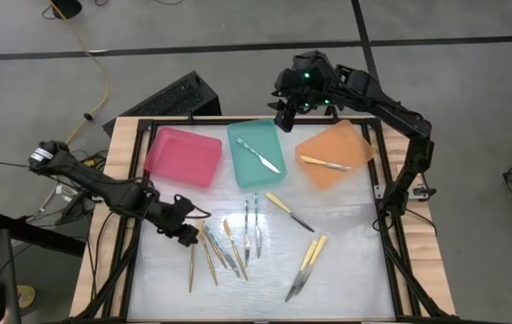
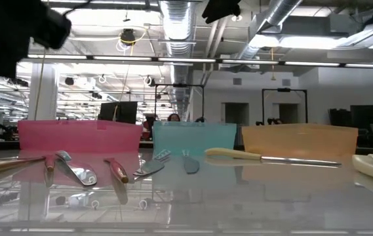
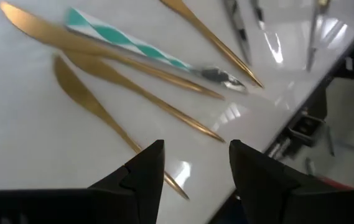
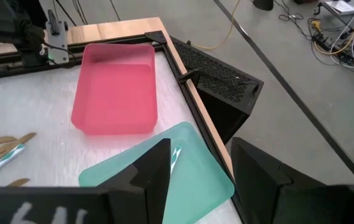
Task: Sort silverware by color (type)
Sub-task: Put the gold knife into the red bin
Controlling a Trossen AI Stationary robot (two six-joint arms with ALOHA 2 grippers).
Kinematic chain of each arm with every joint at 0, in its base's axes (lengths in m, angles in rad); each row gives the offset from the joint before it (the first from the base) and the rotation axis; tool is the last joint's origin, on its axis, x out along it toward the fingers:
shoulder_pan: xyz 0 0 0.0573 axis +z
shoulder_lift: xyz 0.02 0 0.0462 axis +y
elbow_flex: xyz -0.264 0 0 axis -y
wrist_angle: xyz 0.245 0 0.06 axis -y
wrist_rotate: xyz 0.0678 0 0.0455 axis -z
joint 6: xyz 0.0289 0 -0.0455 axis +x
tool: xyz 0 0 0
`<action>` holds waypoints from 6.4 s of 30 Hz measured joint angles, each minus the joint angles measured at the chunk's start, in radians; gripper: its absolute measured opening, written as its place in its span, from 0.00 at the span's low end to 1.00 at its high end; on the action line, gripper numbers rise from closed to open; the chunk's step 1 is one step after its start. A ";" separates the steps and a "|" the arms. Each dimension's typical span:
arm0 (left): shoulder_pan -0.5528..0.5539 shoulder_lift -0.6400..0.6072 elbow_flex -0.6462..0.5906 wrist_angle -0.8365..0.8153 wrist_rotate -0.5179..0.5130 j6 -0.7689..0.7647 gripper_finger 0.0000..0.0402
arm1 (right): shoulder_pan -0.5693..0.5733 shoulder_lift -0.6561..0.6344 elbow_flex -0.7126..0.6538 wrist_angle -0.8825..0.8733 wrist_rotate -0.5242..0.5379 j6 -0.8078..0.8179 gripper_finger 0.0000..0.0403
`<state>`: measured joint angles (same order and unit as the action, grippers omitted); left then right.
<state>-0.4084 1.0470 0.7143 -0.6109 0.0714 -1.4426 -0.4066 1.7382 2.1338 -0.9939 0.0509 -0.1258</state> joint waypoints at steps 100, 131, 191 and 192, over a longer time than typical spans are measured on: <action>-0.271 0.740 0.368 -0.159 -0.176 -0.671 0.01 | -0.002 0.001 -0.001 -0.094 -0.025 -0.058 0.44; -0.274 0.345 0.392 -0.236 -1.237 -0.313 0.00 | -0.021 0.000 -0.119 0.139 -0.766 0.139 0.44; -0.065 0.313 0.392 0.558 -1.189 0.903 0.01 | 0.281 0.087 -0.408 0.872 -0.771 0.385 0.43; -0.065 0.313 0.392 0.557 -1.190 0.903 0.01 | 0.281 0.089 -0.407 0.881 -0.770 0.383 0.43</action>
<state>-0.4732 1.3598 1.1065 -0.0535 -1.1191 -0.5400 -0.1253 1.8273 1.7270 -0.1126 -0.7195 0.2574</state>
